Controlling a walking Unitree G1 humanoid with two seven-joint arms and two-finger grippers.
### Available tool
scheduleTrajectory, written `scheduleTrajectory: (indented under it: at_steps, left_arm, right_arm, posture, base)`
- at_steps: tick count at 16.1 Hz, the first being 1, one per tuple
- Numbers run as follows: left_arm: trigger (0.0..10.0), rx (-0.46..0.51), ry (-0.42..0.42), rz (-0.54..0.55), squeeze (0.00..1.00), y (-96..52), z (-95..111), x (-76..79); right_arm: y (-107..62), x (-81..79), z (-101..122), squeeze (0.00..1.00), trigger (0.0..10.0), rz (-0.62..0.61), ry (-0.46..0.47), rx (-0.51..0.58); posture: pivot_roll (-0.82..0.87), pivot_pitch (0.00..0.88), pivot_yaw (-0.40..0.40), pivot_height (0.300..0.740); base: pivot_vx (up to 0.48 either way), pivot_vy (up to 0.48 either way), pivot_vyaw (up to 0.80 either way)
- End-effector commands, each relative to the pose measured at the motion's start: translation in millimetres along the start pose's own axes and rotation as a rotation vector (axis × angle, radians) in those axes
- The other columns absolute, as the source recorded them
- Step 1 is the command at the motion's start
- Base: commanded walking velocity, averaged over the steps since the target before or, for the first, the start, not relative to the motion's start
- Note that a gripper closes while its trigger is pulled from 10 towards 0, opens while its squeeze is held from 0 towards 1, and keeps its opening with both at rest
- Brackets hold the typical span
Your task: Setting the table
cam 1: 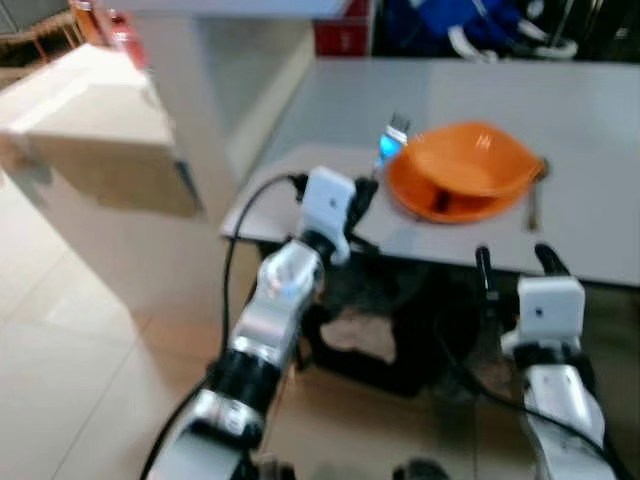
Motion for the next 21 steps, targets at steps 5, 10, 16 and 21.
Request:
scheduleTrajectory:
  at_steps: [5,10,16,21]
  left_arm:
    - [0.0,0.022,0.028,-0.031,0.00,5.8,8.7,0.3]
    - [0.0,0.024,0.027,-0.019,0.00,5.5,9.3,-1.9]
    - [0.0,-0.006,-0.027,0.095,0.00,9.8,3.6,-20.1]
    - [0.0,-0.006,-0.058,0.113,0.00,10.9,2.4,-19.7]
  right_arm:
    - [1.7,-1.6,-1.1,0.00,10.0,-0.026,0.033,-0.021]
    - [1.4,-2.6,3.2,0.00,10.0,-0.019,0.014,0.006]
    - [1.0,-2.2,2.6,0.00,10.0,-0.015,0.012,0.004]
    - [0.8,-4.5,1.8,0.00,10.0,-0.003,0.010,0.002]
  posture:
    - [-0.14,0.000,0.116,0.710]
    - [-0.14,0.000,0.113,0.710]
    - [-0.14,0.000,0.113,0.710]
    - [-0.14,0.000,0.111,0.710]
  base:
    - [0.050,-0.421,-0.30]
    - [0.250,-0.406,-0.44]
    - [0.287,-0.380,0.00]
    - [0.321,-0.288,0.00]
Point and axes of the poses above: a point about 5 cm out from each wrist's last joint towards the gripper, its own y axis pointing out of the wrist towards the gripper, its own z axis along the axis of the wrist's last joint, x = y × z, the point moved 5 cm from there along y, pointing out of the wrist towards the gripper, and after that the axes turned 8 degrees about -y, right-handed, at the moved point
